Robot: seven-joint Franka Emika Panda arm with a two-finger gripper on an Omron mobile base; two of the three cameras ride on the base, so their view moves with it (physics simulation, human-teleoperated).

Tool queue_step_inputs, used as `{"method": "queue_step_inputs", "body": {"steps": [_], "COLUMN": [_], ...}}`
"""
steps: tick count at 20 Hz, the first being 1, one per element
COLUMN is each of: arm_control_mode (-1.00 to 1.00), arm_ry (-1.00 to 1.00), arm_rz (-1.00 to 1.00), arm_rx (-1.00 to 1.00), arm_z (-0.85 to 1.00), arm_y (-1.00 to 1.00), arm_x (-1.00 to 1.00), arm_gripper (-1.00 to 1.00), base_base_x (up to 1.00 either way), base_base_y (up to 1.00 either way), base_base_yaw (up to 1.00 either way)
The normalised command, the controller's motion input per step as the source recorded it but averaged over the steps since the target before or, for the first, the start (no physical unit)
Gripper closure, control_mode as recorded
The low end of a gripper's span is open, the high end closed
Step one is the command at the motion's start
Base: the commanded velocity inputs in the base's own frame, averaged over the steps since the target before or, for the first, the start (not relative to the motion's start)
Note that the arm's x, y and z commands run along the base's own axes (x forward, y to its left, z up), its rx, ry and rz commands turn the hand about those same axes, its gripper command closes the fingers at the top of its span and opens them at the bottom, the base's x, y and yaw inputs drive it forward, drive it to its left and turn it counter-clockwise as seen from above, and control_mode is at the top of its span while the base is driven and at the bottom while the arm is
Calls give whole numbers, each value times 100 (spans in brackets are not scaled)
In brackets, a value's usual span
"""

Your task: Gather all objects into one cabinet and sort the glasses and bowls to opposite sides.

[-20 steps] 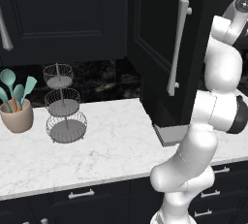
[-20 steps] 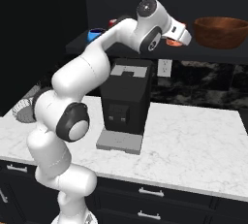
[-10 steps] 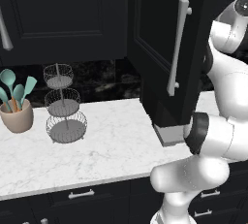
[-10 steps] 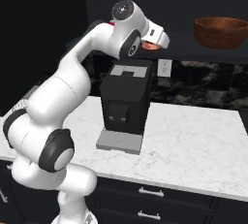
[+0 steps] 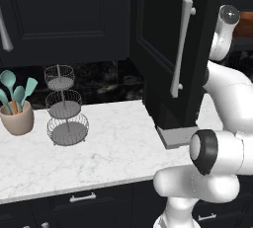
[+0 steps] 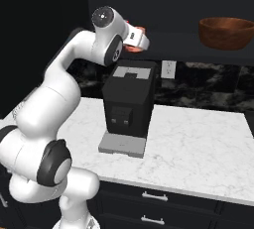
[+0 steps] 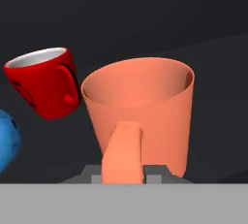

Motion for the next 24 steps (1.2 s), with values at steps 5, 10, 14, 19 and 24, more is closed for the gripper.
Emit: {"method": "queue_step_inputs", "body": {"steps": [5, 10, 14, 19, 24], "arm_control_mode": [-100, -100, -100, -100, -100], "arm_ry": [0, 0, 0, 0, 0], "arm_rz": [9, 8, 10, 6, 3], "arm_rx": [0, 0, 0, 0, 0], "arm_z": [0, 0, 0, -14, -11], "arm_y": [32, 30, 19, 0, -11], "arm_x": [51, 42, 12, 9, 0], "arm_gripper": [100, 100, 100, 100, -100], "base_base_x": [0, 0, 0, 0, 0], "base_base_y": [0, 0, 0, 0, 0], "base_base_yaw": [0, 0, 0, 0, 0]}}
